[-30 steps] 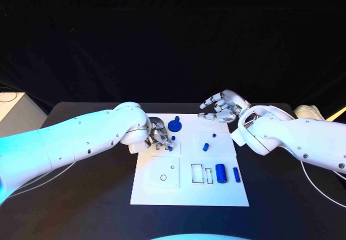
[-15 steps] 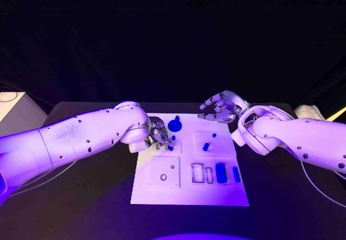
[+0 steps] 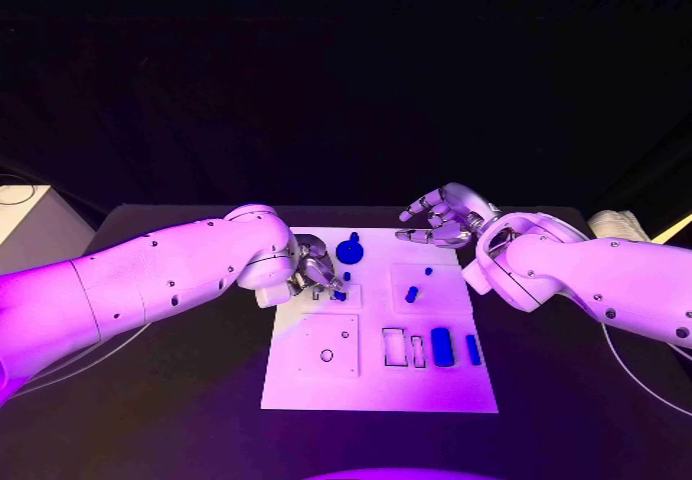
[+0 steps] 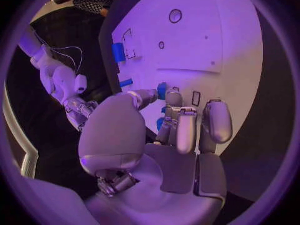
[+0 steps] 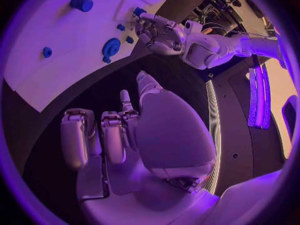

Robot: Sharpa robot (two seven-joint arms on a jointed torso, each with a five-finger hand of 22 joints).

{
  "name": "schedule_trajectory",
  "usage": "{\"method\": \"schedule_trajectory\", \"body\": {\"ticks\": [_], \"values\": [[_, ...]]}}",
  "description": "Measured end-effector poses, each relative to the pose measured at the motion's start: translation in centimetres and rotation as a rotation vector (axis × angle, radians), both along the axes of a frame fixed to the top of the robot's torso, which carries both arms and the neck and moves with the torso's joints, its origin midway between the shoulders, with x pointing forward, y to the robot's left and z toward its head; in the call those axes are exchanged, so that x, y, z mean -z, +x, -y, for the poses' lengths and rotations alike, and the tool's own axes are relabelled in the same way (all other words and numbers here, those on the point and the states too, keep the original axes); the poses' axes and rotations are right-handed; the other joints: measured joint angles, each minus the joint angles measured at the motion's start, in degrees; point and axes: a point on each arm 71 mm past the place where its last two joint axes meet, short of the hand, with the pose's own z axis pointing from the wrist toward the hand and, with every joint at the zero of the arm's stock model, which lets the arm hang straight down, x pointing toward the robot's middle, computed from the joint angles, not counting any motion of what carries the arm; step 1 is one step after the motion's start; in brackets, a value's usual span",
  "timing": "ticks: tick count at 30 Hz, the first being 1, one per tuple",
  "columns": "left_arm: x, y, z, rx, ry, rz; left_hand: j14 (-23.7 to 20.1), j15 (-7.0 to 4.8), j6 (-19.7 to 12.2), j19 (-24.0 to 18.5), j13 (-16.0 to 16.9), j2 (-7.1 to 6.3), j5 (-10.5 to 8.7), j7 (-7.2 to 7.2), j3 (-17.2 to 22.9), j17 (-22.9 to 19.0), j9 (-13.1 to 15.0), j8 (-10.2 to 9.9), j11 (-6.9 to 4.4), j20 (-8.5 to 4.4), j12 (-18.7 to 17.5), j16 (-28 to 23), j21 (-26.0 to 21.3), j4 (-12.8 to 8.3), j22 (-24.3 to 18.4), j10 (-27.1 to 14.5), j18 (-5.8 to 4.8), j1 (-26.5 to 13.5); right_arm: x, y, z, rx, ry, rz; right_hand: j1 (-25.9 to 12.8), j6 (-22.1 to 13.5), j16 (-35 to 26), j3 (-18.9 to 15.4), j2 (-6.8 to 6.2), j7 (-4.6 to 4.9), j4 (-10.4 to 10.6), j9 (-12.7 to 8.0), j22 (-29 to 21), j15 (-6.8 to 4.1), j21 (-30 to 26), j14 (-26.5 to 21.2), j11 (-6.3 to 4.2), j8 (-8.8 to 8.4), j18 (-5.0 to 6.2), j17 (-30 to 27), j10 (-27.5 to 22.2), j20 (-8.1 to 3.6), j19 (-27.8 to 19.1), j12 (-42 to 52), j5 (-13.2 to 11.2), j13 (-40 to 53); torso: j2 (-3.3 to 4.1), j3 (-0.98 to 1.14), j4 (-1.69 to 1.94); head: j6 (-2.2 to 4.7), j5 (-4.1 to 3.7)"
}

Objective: Assemble the parts on the task board

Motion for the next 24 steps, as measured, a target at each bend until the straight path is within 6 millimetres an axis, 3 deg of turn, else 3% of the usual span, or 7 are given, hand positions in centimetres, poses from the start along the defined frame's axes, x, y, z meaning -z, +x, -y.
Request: {"method": "schedule_trajectory", "body": {"ticks": [1,2,6,10,17,19,24], "values": [[-0.01,0.0,-0.01,-0.001,-0.002,0.001,-0.1,-0.06,0.2,0.1,0.1,-0.15,0.44,-0.02,0.0,0.0,0.0,0.0,0.0,-0.02,0.1,0.5,0.1,-0.1,0.2,0.2,0.0,-0.2,0.0,0.0,0.0,0.0,0.0,0.0,0.0,0.0,0.0,0.0,0.0,0.0,0.0,0.0,0.0,0.0,0.0,0.0,0.0,0.0,0.0,0.0,0.0,0.0,0.0,0.0,0.0,0.0,0.0,0.0,0.0,0.01,0.0],[-0.04,0.0,-0.05,-0.005,-0.007,0.004,0.0,-0.33,0.8,0.9,0.9,-0.67,2.46,-0.24,-0.2,0.0,0.3,0.0,-0.15,-0.07,0.6,1.8,0.5,-0.3,0.9,1.1,-0.01,-0.7,0.01,0.0,0.02,0.0,0.0,0.0,0.0,0.0,0.0,0.0,0.0,0.0,0.0,0.0,0.0,0.0,0.0,0.0,0.0,0.0,0.0,0.0,0.0,0.0,0.0,0.0,0.0,0.0,0.0,0.01,0.0,0.01,0.0],[-0.2,0.05,-0.29,-0.025,-0.034,0.02,0.0,-0.72,2.2,1.8,2.0,-1.32,6.61,-0.82,-0.6,0.0,0.7,0.0,-0.72,-0.44,1.2,2.9,1.0,-0.7,2.2,2.9,0.0,-1.9,0.03,0.01,0.09,0.001,-0.001,-0.001,0.0,0.0,0.0,0.0,0.0,0.0,0.0,0.0,0.0,0.0,0.0,0.0,0.0,0.0,0.0,0.0,0.0,0.0,0.0,0.0,0.0,0.0,0.0,0.0,0.03,0.02,0.08],[-0.32,0.1,-0.55,-0.043,-0.053,0.034,0.0,-0.88,3.1,2.4,2.7,-1.62,9.52,-1.1,-1.0,0.0,0.7,0.0,-0.91,-0.79,1.4,3.2,1.1,-1.1,3.1,3.7,0.0,-2.2,0.05,0.01,0.17,0.003,-0.001,-0.002,0.0,0.0,0.0,0.0,0.0,0.0,0.0,0.0,0.0,0.0,0.0,0.0,0.0,0.0,0.0,0.0,0.0,0.0,0.0,0.0,0.0,0.0,0.01,0.01,0.04,-0.05,0.1],[-0.47,0.18,-0.62,-0.054,-0.055,0.061,0.0,-1.29,3.7,2.8,3.3,-2.0,11.43,-1.23,-1.2,0.0,1.1,-0.4,-1.42,-0.81,1.7,3.4,1.4,-1.3,3.8,4.7,0.0,-3.1,0.1,0.03,0.22,0.004,-0.002,-0.003,0.0,0.0,0.0,0.0,0.0,0.0,0.0,0.0,0.0,0.0,-0.2,0.0,0.0,0.0,0.0,0.0,0.0,0.0,0.0,0.0,0.0,0.0,0.01,0.03,0.08,-0.22,0.18],[-0.48,0.21,-0.58,-0.053,-0.049,0.07,0.0,-1.29,4.0,3.2,3.5,-2.0,11.94,-1.52,-1.4,0.0,1.1,-0.5,-1.39,-1.17,1.8,3.4,1.6,-1.4,4.2,5.1,-0.9,-3.1,0.12,0.03,0.23,0.004,-0.003,-0.004,0.0,0.0,0.0,0.0,0.0,0.0,0.0,0.0,0.0,0.0,-0.2,0.0,0.0,0.0,0.0,0.0,0.0,0.0,0.0,0.0,0.0,0.0,0.01,0.03,0.09,-0.32,0.26],[-0.41,0.25,-0.49,-0.047,-0.021,0.089,0.0,-1.28,4.1,3.6,4.0,-2.23,12.62,-1.6,-1.4,0.0,1.1,-0.5,-1.52,-1.2,2.1,3.6,1.8,-1.4,4.7,5.4,-0.9,-3.3,0.2,0.04,0.23,0.004,-0.003,-0.005,0.0,0.0,0.0,0.0,0.0,0.0,0.0,0.0,0.0,0.0,-0.2,0.0,0.0,0.0,0.0,0.0,0.0,0.0,0.0,0.0,0.0,0.0,-0.02,0.05,0.11,-0.57,0.49]]}}
